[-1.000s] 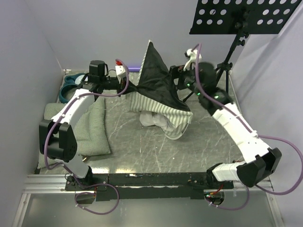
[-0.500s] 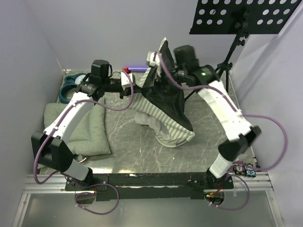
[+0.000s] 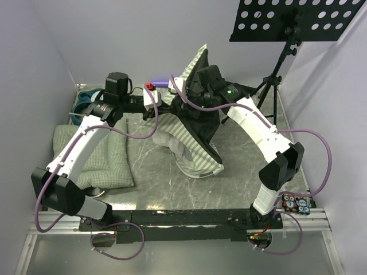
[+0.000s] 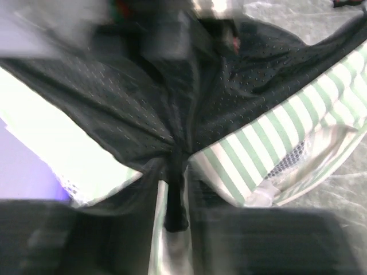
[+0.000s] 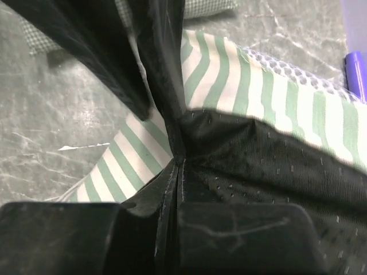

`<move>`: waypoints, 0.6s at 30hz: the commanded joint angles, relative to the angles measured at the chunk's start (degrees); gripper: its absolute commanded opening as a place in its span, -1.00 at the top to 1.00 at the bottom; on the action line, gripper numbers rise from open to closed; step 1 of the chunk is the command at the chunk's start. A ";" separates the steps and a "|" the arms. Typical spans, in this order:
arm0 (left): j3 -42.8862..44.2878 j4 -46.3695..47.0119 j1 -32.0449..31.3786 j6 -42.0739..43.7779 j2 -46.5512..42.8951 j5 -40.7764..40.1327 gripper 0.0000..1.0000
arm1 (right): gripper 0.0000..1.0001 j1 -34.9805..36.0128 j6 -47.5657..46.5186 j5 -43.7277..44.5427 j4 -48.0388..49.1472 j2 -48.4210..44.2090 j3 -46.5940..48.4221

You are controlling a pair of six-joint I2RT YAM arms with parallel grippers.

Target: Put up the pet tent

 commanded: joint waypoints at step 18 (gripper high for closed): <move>-6.51 -1.51 6.78 -8.10 -6.09 -2.08 -0.65 | 1.00 -1.77 15.99 0.92 10.59 -8.10 -6.65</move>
